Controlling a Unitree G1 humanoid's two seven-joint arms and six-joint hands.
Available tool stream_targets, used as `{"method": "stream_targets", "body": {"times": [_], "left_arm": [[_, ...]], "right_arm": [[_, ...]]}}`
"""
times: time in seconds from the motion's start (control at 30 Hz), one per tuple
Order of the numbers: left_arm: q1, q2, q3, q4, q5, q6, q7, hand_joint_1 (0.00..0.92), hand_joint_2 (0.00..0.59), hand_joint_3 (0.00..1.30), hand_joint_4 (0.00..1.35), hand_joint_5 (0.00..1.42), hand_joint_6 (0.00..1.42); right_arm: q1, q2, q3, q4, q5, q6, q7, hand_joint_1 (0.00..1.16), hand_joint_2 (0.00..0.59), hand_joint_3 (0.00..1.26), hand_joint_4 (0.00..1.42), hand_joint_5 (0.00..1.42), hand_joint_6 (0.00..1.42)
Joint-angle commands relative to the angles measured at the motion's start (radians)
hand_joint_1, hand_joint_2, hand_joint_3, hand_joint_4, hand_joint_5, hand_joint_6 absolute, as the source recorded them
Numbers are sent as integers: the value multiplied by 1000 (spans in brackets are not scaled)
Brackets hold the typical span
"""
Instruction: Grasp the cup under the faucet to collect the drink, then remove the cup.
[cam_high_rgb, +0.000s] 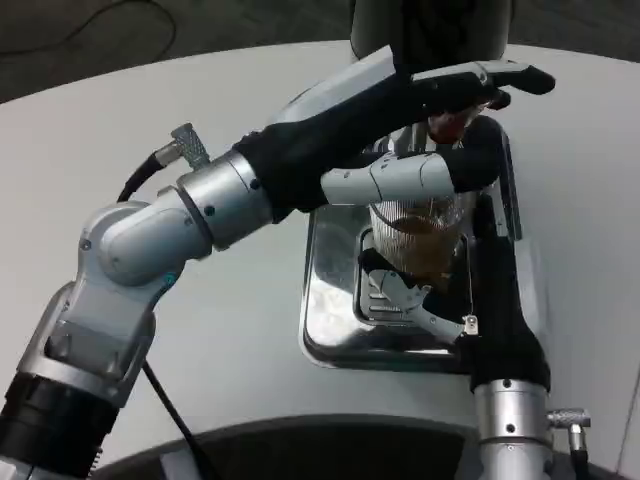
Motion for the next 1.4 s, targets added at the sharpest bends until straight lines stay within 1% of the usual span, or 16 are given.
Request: {"method": "stream_targets", "body": {"times": [0.03, 0.4, 0.53, 0.7, 0.8, 0.83, 1.0, 1.1, 1.4], "left_arm": [[35, 19, -17, 18, 40, 13, -20, 0, 16, 212, 78, 134, 0], [40, 26, -14, 16, 37, 13, -21, 0, 16, 215, 78, 135, 0], [41, 27, -13, 18, 37, 12, -21, 0, 16, 217, 78, 135, 0], [39, 27, -12, 23, 36, 10, -20, 0, 15, 224, 78, 135, 0], [38, 29, -10, 24, 36, 9, -21, 0, 14, 226, 79, 135, 0], [37, 30, -10, 25, 35, 9, -22, 0, 14, 227, 81, 135, 0], [38, 33, -8, 26, 34, 10, -23, 0, 16, 228, 86, 135, 0], [39, 34, -7, 26, 33, 10, -23, 0, 18, 228, 87, 135, 0], [37, 40, -5, 31, 31, 8, -25, 0, 24, 230, 88, 135, 0]], "right_arm": [[-27, 3, -2, 37, 3, -18, -27, 858, 169, 0, 0, 0, 0], [-81, -8, -11, 108, 14, -10, -52, 846, 173, 0, 0, 0, 0], [-100, -6, -14, 132, 20, -2, -61, 842, 174, 0, 0, 0, 0], [-108, 0, -11, 138, 14, 3, -77, 839, 174, 0, 0, 0, 0], [-112, 8, -11, 144, 13, 6, -92, 836, 174, 2, 45, 35, 20], [-114, 11, -12, 148, 13, 7, -99, 836, 174, 18, 86, 69, 52], [-125, 16, -16, 163, 11, 10, -127, 850, 179, 71, 183, 186, 138], [-133, 16, -18, 172, 11, 12, -140, 865, 180, 109, 243, 249, 167], [-159, 8, -36, 207, 14, 12, -156, 870, 180, 210, 361, 361, 259]]}}
